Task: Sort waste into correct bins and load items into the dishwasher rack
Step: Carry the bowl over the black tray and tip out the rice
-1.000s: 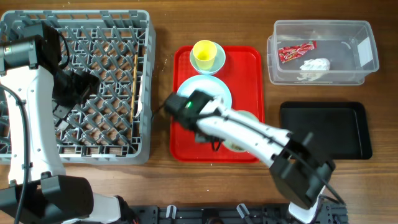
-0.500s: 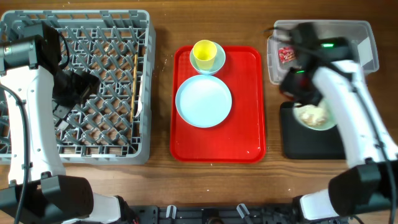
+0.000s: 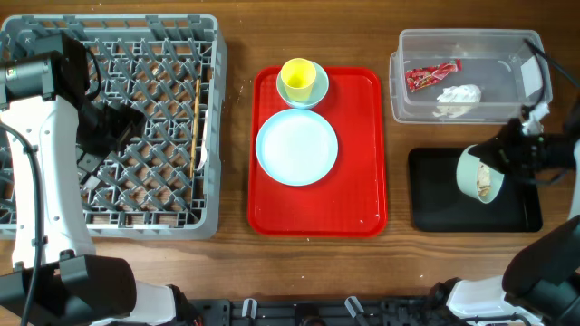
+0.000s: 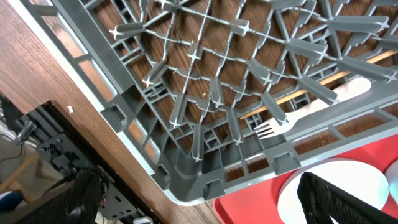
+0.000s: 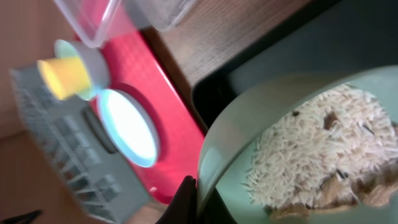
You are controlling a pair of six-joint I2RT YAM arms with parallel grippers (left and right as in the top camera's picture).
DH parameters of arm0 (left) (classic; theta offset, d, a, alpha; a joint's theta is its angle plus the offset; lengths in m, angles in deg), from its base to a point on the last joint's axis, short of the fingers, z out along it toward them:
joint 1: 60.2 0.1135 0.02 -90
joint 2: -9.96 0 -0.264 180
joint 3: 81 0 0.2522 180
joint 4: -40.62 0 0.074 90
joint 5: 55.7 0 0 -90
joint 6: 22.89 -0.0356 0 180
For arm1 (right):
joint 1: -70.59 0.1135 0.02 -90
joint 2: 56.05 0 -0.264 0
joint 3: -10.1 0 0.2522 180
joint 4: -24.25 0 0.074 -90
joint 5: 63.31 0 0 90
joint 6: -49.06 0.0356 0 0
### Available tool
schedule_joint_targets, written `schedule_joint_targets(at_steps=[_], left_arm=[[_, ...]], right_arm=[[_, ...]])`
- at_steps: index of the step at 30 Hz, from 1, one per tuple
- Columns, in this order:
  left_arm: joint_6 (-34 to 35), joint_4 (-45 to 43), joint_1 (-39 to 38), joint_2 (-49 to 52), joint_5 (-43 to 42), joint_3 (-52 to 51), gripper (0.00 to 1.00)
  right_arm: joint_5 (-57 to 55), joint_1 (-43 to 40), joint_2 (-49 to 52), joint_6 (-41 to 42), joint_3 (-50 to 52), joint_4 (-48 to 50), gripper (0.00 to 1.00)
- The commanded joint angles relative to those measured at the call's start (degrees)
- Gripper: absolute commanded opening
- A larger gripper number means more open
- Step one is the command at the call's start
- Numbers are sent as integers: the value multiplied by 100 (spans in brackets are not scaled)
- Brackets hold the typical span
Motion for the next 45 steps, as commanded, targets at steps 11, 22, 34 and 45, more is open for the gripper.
schedule_joint_targets(at_steps=[11, 22, 34, 45], left_arm=[[-4, 15, 26, -72, 17, 26, 100], [-4, 15, 26, -72, 17, 26, 100], [-4, 15, 26, -72, 17, 26, 100], [-4, 15, 26, -72, 17, 26, 100]], right_arm=[[2590, -1303, 767, -1268, 1021, 507, 4], [3254, -1421, 1224, -1346, 1025, -48, 4], [3692, -1989, 1226, -1908, 1025, -555, 4], [3816, -1989, 1228, -1137, 1025, 332, 4]])
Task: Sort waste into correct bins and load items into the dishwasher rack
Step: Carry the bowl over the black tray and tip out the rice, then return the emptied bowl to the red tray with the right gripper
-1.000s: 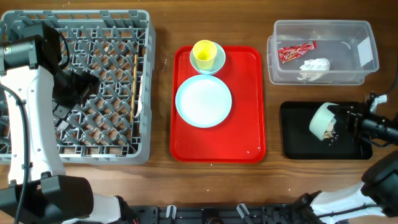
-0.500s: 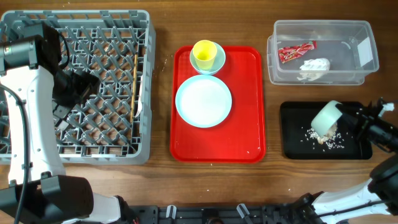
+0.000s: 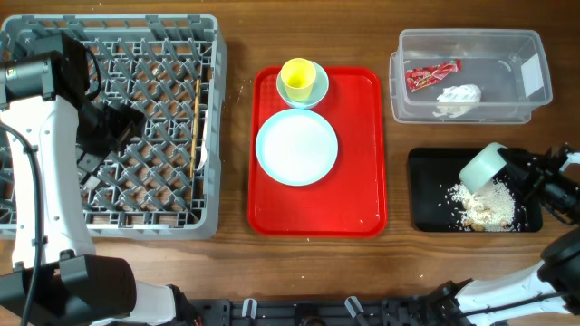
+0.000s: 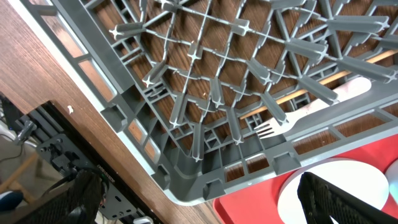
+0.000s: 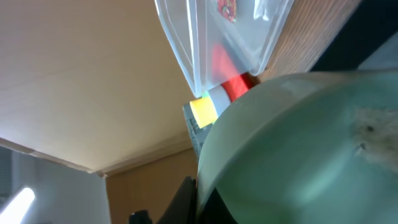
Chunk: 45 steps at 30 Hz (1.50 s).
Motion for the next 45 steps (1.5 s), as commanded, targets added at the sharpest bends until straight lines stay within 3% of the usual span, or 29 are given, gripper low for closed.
schedule_joint_targets(at_steps=[1, 3, 5, 8, 10, 11, 13, 16, 18, 20, 23, 24, 25, 26, 32, 34, 38, 40, 43, 45], left_arm=[[-4, 13, 26, -72, 17, 26, 100], [-4, 13, 26, -72, 17, 26, 100], [-4, 13, 26, -72, 17, 26, 100], [-4, 13, 26, -72, 17, 26, 100], [-4, 13, 26, -72, 17, 26, 100], [-4, 13, 26, -72, 17, 26, 100], [-4, 13, 26, -72, 17, 26, 100], [-4, 13, 26, -72, 17, 26, 100], [-4, 13, 26, -72, 17, 26, 100], [-4, 13, 26, -72, 17, 26, 100], [-4, 13, 24, -72, 17, 26, 100], [-4, 13, 26, -72, 17, 26, 100], [-4, 13, 24, -72, 17, 26, 100], [-4, 13, 26, -72, 17, 26, 100], [-4, 13, 26, -72, 17, 26, 100], [-4, 13, 26, -72, 17, 26, 100], [-4, 13, 26, -72, 17, 26, 100], [-4, 13, 26, -72, 17, 26, 100], [-4, 13, 26, -72, 17, 26, 100], [-4, 13, 26, -72, 17, 26, 100]], right_arm=[[199, -7, 70, 155, -7, 96, 4], [649, -7, 70, -726, -7, -850, 4], [662, -7, 70, -264, -7, -629, 4], [743, -7, 70, -623, -9, -597, 4], [321, -2, 70, 15, -9, -44, 4], [238, -9, 70, -11, -9, -120, 4], [820, 2, 70, -953, -9, -334, 4], [815, 2, 70, -938, -7, -363, 4], [1012, 4, 68, -1370, -7, -549, 4], [697, 2, 68, -831, -7, -385, 4], [1231, 4, 63, -2636, -7, -1113, 4], [1207, 4, 63, -2562, -9, -933, 4], [826, 2, 63, -1473, -9, -501, 4], [651, 4, 63, -1123, -9, -466, 4], [876, 44, -68, -3458, -9, -2188, 4], [846, 127, -431, -3563, -37, -2192, 5], [446, 726, -1193, -3193, -431, -2146, 5], [94, 1182, -1606, -2507, -667, -1814, 5], [-1888, 2328, -2450, 313, -911, -205, 5], [-3565, 3338, -2964, 1493, -925, 363, 5]])
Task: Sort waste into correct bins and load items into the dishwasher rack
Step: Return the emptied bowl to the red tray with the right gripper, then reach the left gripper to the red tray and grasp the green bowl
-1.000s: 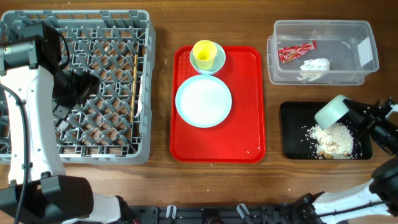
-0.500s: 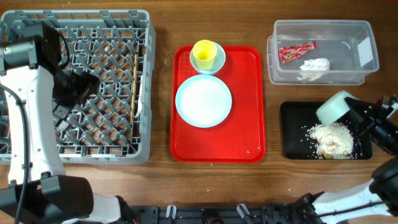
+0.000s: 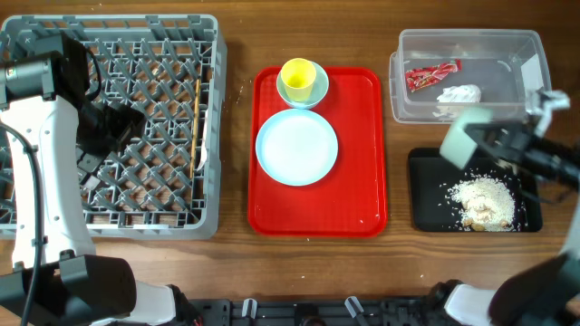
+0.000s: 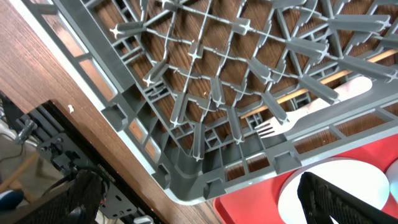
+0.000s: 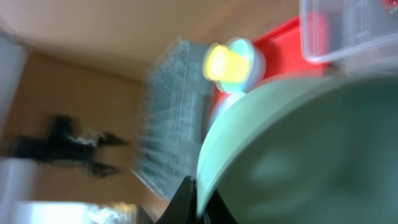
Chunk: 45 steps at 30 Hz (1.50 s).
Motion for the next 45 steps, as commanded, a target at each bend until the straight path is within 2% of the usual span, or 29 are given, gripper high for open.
schedule_joint_targets(at_steps=[1, 6, 9, 11, 15, 18, 22, 23, 24, 25, 26, 27, 29, 30, 36, 38, 42, 45], left_arm=[[-4, 2, 26, -72, 15, 26, 100], [-4, 2, 26, -72, 15, 26, 100], [-4, 2, 26, -72, 15, 26, 100], [-4, 2, 26, -72, 15, 26, 100], [-4, 2, 26, -72, 15, 26, 100], [-4, 2, 26, -72, 15, 26, 100], [-4, 2, 26, -72, 15, 26, 100], [-4, 2, 26, -72, 15, 26, 100], [-4, 2, 26, -72, 15, 26, 100], [-4, 2, 26, -72, 15, 26, 100], [-4, 2, 26, -72, 15, 26, 100], [-4, 2, 26, -72, 15, 26, 100], [-4, 2, 26, -72, 15, 26, 100], [-4, 2, 26, -72, 15, 26, 100], [-4, 2, 26, -72, 15, 26, 100], [-4, 2, 26, -72, 15, 26, 100], [-4, 2, 24, -72, 15, 26, 100], [-4, 2, 26, -72, 15, 26, 100]], right_arm=[[-3093, 1777, -966, 2767, -184, 527, 4], [-4990, 4664, -1169, 4474, -151, 769, 4], [-6015, 6555, -754, 5580, -74, 1158, 4], [-6304, 7357, -302, 6033, -74, 1360, 4], [-6638, 8288, 920, 6743, -74, 1735, 4], [-6516, 8594, 1578, 6835, -74, 2044, 4], [-6481, 8671, 2000, 6815, -76, 2166, 5], [-6481, 8671, 2002, 6782, -76, 2159, 13], [-6481, 8671, 1996, 6780, -79, 2140, 26], [-6459, 8671, 1971, 6780, -101, 2096, 50], [-6411, 8671, 1961, 6769, -140, 2055, 64], [-6290, 8664, 1956, 6625, -238, 2011, 73], [-6227, 8627, 1947, 6498, -564, 1751, 84], [-6266, 8590, 1934, 6481, -752, 1589, 99], [-7318, 7549, 1637, 6408, -2708, -459, 99], [-7355, 6725, 1469, 5882, -3294, -894, 100], [-7388, 5180, 1250, 4903, -3501, -1027, 100], [-7346, 4256, 1272, 4846, -3497, -979, 100]])
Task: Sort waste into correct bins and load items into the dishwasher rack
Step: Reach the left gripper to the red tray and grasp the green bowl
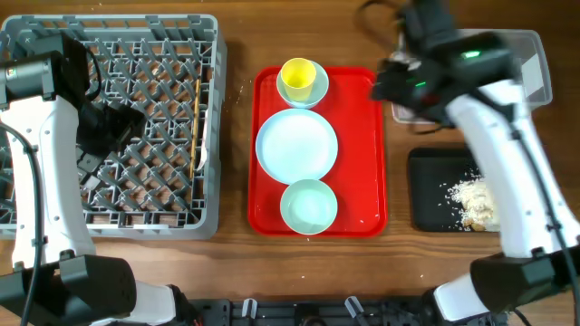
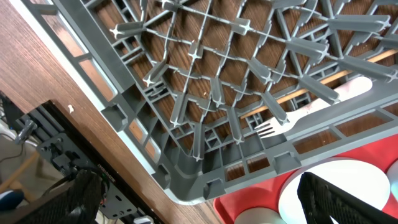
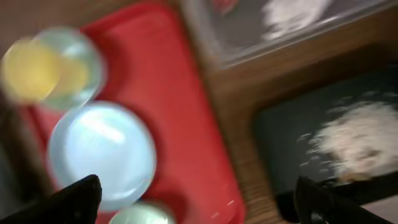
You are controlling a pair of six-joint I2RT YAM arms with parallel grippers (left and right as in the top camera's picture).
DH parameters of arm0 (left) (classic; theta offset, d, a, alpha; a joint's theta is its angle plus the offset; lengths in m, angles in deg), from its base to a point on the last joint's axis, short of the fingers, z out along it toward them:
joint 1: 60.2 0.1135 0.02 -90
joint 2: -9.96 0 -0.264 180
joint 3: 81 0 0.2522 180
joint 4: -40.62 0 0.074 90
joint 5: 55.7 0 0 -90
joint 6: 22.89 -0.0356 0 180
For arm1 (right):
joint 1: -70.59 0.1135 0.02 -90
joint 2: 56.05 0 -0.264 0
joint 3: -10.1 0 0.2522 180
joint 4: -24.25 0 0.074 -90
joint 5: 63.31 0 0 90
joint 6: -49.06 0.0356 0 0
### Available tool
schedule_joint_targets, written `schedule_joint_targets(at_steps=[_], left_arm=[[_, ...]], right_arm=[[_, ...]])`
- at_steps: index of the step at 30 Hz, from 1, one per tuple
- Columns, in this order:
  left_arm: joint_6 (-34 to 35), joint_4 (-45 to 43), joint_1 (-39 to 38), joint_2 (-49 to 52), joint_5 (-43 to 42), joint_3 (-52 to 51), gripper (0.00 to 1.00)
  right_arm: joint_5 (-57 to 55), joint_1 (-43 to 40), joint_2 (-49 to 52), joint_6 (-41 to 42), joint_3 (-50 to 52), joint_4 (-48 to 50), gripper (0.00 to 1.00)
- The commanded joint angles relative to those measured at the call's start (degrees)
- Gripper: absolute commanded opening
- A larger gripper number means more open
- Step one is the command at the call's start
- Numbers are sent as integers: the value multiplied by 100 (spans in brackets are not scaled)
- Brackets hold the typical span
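An empty pale green bowl (image 1: 308,206) stands upright at the front of the red tray (image 1: 362,181), also low in the right wrist view (image 3: 140,214). Behind it lie a light blue plate (image 1: 296,147) and a yellow cup (image 1: 297,76) in a small bowl. My right gripper (image 1: 399,86) hangs open above the tray's right rear edge, fingers (image 3: 74,198) wide apart and holding nothing. Rice (image 1: 473,199) lies heaped on the black tray (image 1: 430,195). My left gripper (image 1: 107,127) hovers open over the grey dishwasher rack (image 1: 118,222).
A clear bin (image 1: 535,72) with a red wrapper and crumpled paper sits at the back right, partly covered by my right arm. A wooden chopstick (image 1: 196,113) and a white fork (image 2: 311,109) lie in the rack near its right wall.
The green bowl, held aloft by my right gripper beside the clear bin, now stands on the red tray's front. The right gripper has let go, opened, and moved to the tray's right rear.
My right gripper first held the green bowl, full of rice, tilted over the black tray. Then the rice lay on that tray with the bowl tipped over it. The empty bowl was then raised, and now rests released on the red tray. The left arm stayed still.
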Motion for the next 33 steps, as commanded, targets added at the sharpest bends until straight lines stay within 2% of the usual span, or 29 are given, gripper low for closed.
schedule_joint_targets(at_steps=[1, 5, 7, 9, 11, 12, 14, 15, 16, 17, 18, 20, 21, 22, 24, 25, 27, 29, 33], left_arm=[[-4, 2, 26, -72, 17, 26, 100], [-4, -634, 26, -70, -4, 26, 100], [-4, -638, 24, -68, -160, 26, 100], [-2, -472, 24, -68, -531, 26, 100], [-155, -267, -13, -66, -1316, 24, 100], [-787, -131, -140, -66, -2013, 20, 100], [-1792, 55, -542, -66, -2568, -17, 100], [-2044, 136, -815, -66, -2575, -66, 100], [-2199, 164, -1154, -68, -2557, -146, 100], [-2234, 7, -2046, -68, -2555, -431, 99], [-2203, -170, -2420, -68, -2553, -566, 99], [-1742, -925, -3499, -61, -2385, -1016, 100], [-1486, -1169, -3783, -50, -2243, -1161, 100], [-977, -1556, -4284, -39, -1882, -1379, 100], [-149, -2203, -5125, 7, -1161, -1742, 91], [96, -2535, -5593, 44, -874, -1893, 91], [127, -2955, -6240, 151, -605, -2000, 95], [127, -3241, -6741, 280, -323, -2000, 94], [127, -3694, -7517, 675, 852, -2000, 93]], right_arm=[[-92, -815, -37, -422, -70, 101, 100], [-90, -1447, -35, -420, -68, 535, 99], [-90, -1556, -35, -420, -68, 697, 100], [-90, -1578, -35, -422, -68, 782, 100], [-90, -1578, -35, -420, -68, 815, 100], [-90, -1578, -35, -420, -68, 820, 100], [-90, -1578, -35, -420, -68, 820, 100], [-90, -1578, -35, -420, -68, 820, 100], [-90, -1576, -35, -420, -68, 820, 100], [-90, -1576, -35, -420, -68, 820, 100], [-92, -1576, -35, -417, -68, 820, 100], [-90, -1578, -35, -420, -68, 820, 100], [-90, -1578, -35, -417, -68, 820, 100], [-90, -1578, -35, -420, -68, 820, 100], [-90, -1578, -35, -417, -68, 820, 100], [-90, -1578, -35, -417, -68, 820, 100], [-90, -1578, -35, -420, -68, 820, 100], [-90, -1578, -35, -422, -68, 820, 100], [-90, -1578, -35, -420, -68, 820, 100]])
